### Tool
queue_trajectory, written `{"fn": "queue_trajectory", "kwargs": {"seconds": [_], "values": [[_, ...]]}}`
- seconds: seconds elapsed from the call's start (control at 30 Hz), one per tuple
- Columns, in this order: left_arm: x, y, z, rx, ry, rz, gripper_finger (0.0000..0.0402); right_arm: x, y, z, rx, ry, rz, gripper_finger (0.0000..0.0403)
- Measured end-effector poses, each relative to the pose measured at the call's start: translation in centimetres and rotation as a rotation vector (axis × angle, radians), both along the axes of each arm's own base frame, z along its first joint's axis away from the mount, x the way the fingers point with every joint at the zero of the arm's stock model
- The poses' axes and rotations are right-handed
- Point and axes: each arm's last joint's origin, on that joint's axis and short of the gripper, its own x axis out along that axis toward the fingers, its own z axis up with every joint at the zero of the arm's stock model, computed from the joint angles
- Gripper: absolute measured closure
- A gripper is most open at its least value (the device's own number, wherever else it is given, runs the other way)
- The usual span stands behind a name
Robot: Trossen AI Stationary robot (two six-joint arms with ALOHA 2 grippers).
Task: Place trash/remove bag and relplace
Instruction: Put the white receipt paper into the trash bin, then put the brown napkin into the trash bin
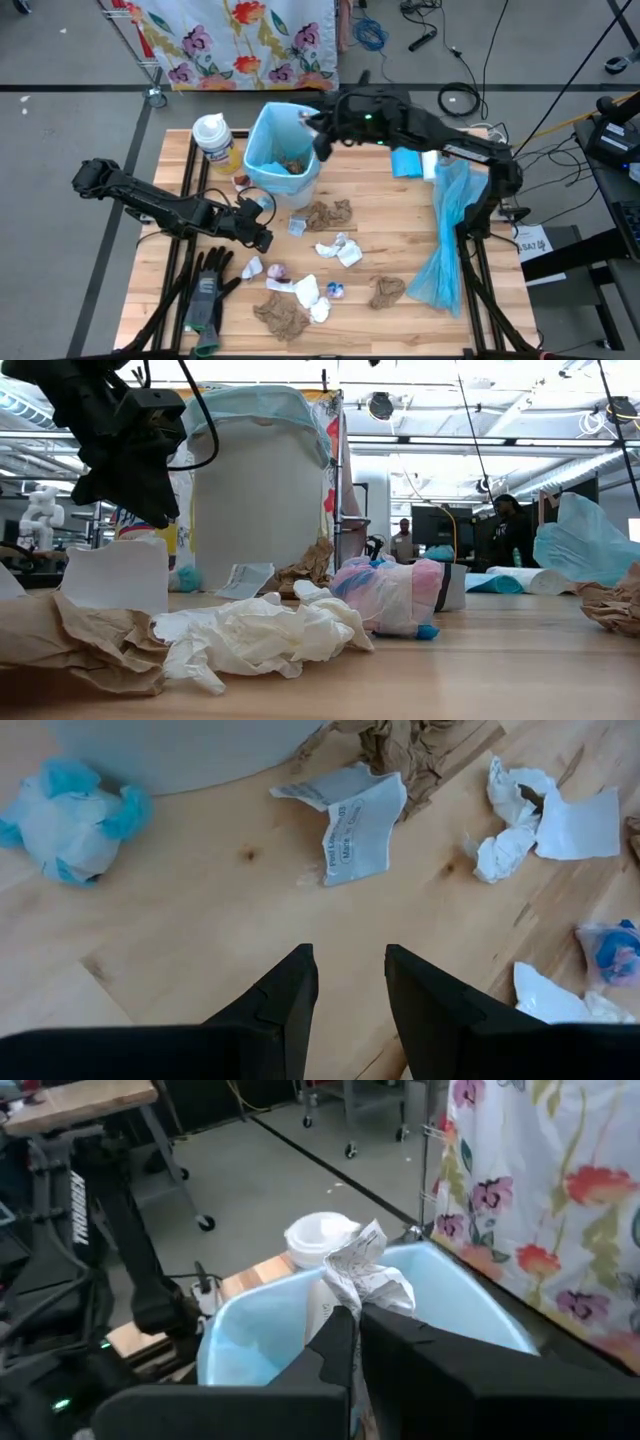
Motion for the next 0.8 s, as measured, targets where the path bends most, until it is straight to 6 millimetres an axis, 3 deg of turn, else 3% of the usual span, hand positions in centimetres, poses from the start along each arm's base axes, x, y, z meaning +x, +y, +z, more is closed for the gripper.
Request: {"fn": "queue_trajectory", "kwargs": {"seconds": [0.27,0.57,0.8], "values": [[0.0,0.0,0.0,-0.004,0.002,-0.004,0.0276,3.9,-1.7,-3.8,-0.002,0.046,-0.014,0.0382],[0.0,0.0,0.0,-0.007,0.002,-0.007,0.0276,4.6,-3.2,-5.1,0.069,0.058,0.037,0.0267],[0.0,0.0,0.0,-0.006,0.003,-0.007,0.0276,4.3,-3.2,-4.9,0.065,0.066,0.036,0.0195]]}}
